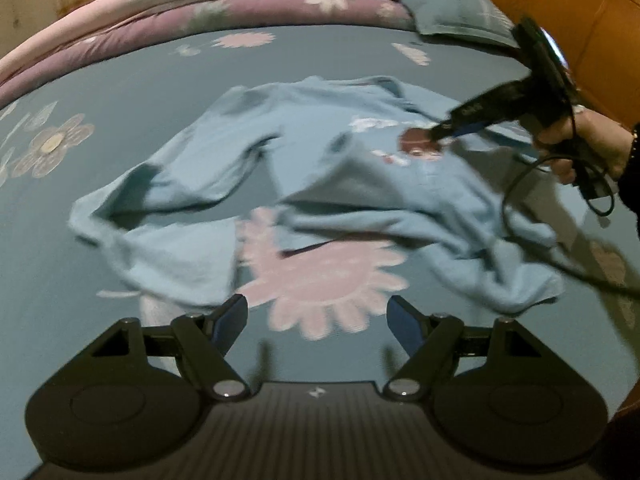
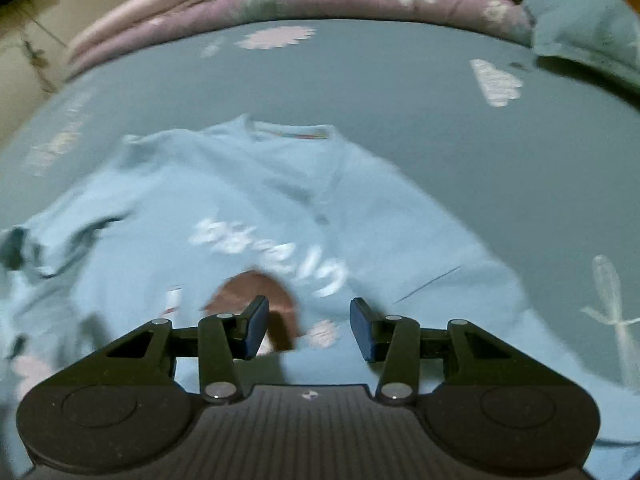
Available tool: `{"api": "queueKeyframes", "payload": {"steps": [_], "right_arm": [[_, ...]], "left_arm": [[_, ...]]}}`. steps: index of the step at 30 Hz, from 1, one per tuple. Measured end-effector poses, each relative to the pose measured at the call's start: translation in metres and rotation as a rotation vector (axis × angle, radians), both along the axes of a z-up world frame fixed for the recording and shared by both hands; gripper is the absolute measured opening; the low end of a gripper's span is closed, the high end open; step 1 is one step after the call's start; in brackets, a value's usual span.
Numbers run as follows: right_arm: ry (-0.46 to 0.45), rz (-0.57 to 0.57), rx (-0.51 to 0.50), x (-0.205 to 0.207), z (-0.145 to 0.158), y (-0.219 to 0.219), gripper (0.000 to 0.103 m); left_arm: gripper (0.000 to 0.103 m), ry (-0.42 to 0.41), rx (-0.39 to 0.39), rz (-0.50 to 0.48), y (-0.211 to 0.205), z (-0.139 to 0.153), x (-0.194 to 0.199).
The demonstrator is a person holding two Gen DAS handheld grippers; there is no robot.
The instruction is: Fold clothes
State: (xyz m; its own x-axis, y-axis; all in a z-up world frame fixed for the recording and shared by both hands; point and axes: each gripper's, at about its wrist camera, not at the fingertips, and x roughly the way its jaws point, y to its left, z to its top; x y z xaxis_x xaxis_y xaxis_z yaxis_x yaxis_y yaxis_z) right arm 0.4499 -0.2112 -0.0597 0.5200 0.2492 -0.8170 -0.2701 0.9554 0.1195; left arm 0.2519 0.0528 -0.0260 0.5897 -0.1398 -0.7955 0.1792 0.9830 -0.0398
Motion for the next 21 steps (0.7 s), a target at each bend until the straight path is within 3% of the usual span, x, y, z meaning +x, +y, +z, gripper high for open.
{"api": "queueKeyframes", "payload": {"steps": [5,13,17,21], "right_arm": [[-0.036,-0.088,-0.120,0.024,0.009,-0.010,0.050],[-0.105,-0.237,-0.302,0.090,0.017,-0.027,0.051],[-0.098,-0.309,-0.251,0.109,0.026,-0.042,0.051],[-0.088,-0.321,-0.129,0.094,0.034,-0.054,0.053]], "left_arm": [[0.077,-0.003,-0.031,0.055,0.037,-0.005,-0.002],[0.077,0.001,-0.044,0.081,0.063,-0.009,-0.009],[0.077,-0.003,-0.041,0.080,0.065,-0.008,-0.011],[0.077,-0.005,-0.042,0.066,0.063,-0.007,-0.011]]}}
